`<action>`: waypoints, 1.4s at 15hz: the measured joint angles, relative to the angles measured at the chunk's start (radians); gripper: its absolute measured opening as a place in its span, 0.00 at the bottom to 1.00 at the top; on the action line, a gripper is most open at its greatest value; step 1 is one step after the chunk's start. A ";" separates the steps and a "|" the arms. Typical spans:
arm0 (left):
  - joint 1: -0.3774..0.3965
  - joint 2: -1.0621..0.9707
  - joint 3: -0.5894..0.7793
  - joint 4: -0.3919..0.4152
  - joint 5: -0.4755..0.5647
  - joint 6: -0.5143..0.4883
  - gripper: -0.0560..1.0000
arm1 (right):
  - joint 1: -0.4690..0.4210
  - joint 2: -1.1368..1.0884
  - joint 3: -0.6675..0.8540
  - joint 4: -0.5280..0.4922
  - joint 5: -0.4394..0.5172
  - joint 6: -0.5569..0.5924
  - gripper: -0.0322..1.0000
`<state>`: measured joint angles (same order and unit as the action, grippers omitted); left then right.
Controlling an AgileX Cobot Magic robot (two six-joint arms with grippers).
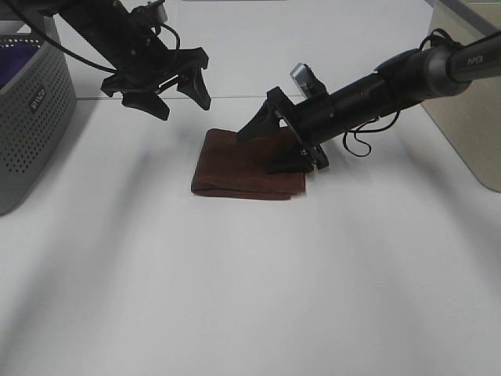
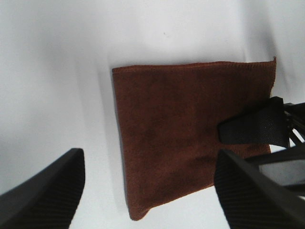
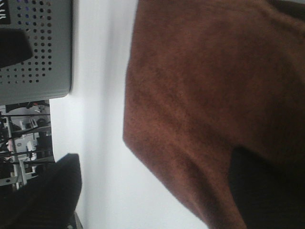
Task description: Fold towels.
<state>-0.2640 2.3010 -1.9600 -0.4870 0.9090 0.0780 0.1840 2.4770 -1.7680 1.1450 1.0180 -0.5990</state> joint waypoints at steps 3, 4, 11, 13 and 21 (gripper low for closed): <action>0.000 0.000 0.000 0.005 0.028 0.000 0.73 | -0.020 0.035 0.000 0.045 0.047 -0.004 0.79; 0.000 0.000 0.000 0.005 0.036 0.000 0.73 | -0.020 0.035 0.000 0.045 0.051 -0.004 0.79; 0.000 -0.200 0.000 0.172 0.118 0.008 0.73 | -0.021 -0.204 0.000 -0.167 0.136 0.056 0.79; 0.000 -0.291 0.000 0.206 0.189 0.001 0.73 | -0.021 -0.327 0.000 -0.305 0.164 0.158 0.79; 0.000 -0.727 0.186 0.406 0.304 -0.131 0.73 | -0.021 -0.828 0.081 -0.737 0.190 0.445 0.79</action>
<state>-0.2640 1.5740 -1.7740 -0.0810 1.2130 -0.0530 0.1630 1.6490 -1.6870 0.4080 1.2080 -0.1540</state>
